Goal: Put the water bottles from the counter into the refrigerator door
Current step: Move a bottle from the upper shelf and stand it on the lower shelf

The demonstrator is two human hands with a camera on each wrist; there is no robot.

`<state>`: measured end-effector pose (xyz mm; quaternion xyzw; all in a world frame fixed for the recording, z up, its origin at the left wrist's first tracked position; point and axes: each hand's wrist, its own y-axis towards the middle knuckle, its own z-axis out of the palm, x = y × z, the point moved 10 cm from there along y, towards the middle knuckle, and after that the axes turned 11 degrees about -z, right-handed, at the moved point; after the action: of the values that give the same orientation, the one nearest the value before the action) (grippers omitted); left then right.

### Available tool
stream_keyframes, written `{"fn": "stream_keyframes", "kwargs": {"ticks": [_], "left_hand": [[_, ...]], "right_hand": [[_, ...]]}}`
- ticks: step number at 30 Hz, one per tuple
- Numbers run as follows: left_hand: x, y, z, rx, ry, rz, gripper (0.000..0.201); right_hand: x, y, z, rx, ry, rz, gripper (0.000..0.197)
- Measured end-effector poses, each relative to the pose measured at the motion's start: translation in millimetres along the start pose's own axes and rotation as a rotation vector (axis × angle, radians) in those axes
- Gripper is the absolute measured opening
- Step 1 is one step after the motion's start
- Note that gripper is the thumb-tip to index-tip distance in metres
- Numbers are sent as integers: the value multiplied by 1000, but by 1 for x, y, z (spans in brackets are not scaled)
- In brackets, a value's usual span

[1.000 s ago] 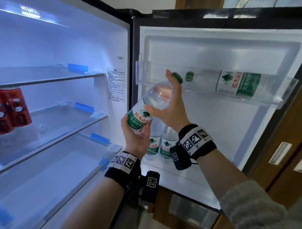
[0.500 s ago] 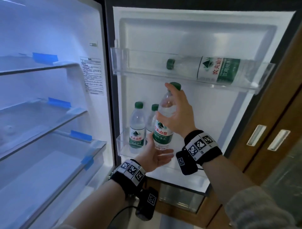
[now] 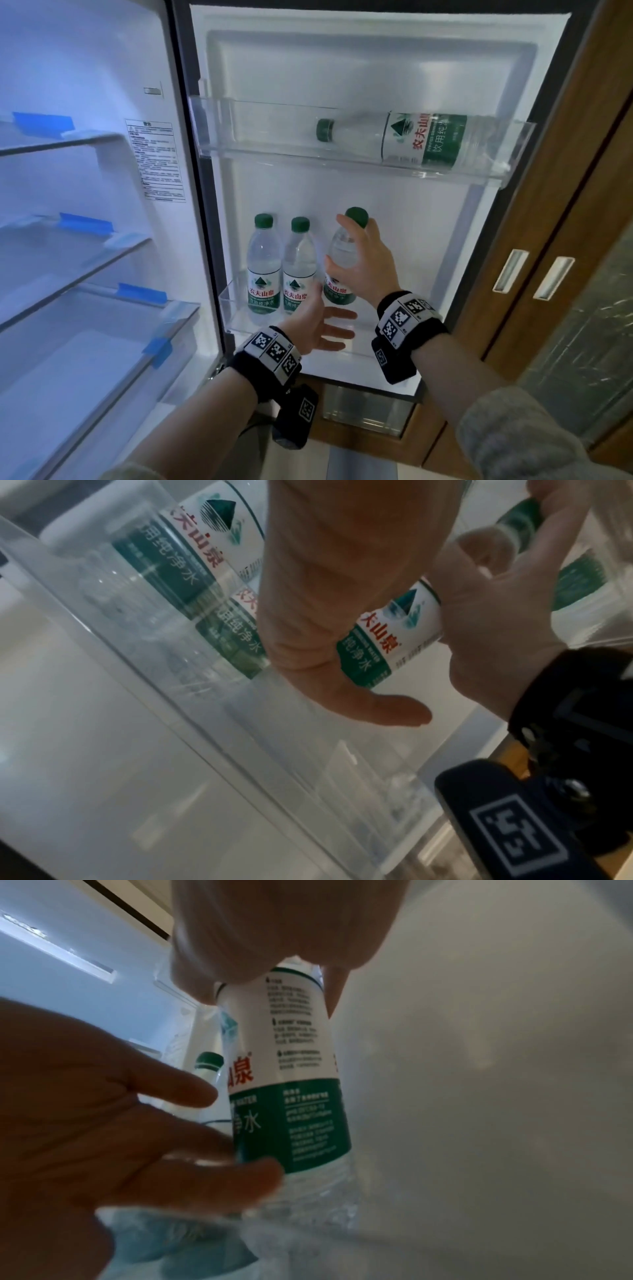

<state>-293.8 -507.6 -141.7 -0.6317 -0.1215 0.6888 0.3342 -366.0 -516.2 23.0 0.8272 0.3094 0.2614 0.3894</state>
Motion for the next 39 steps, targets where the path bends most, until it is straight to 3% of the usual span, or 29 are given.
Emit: {"fn": "stream_keyframes", "kwargs": {"ticks": [9, 14, 18, 23, 26, 29, 32, 39], "left_hand": [[-7, 2, -22, -59, 7, 26, 73], [-10, 1, -24, -80, 31, 43, 57], [-10, 5, -23, -82, 38, 41, 55], [-11, 9, -24, -85, 64, 33, 63], [-11, 8, -23, -81, 63, 42, 57], [-10, 11, -24, -97, 67, 39, 68], [-11, 13, -23, -121, 77, 37, 65], [-9, 13, -22, -132, 85, 41, 62]], "right_hand": [[-35, -23, 58, 165, 308, 264, 80], [-47, -25, 66, 142, 415, 307, 87], [-51, -25, 65, 134, 388, 318, 90], [-61, -31, 54, 53, 61, 343, 93], [-66, -40, 56, 33, 102, 381, 93], [-73, -49, 57, 15, 230, 467, 92], [-73, -58, 61, 84, 240, 514, 84], [-82, -85, 76, 441, 116, 689, 51]]}}
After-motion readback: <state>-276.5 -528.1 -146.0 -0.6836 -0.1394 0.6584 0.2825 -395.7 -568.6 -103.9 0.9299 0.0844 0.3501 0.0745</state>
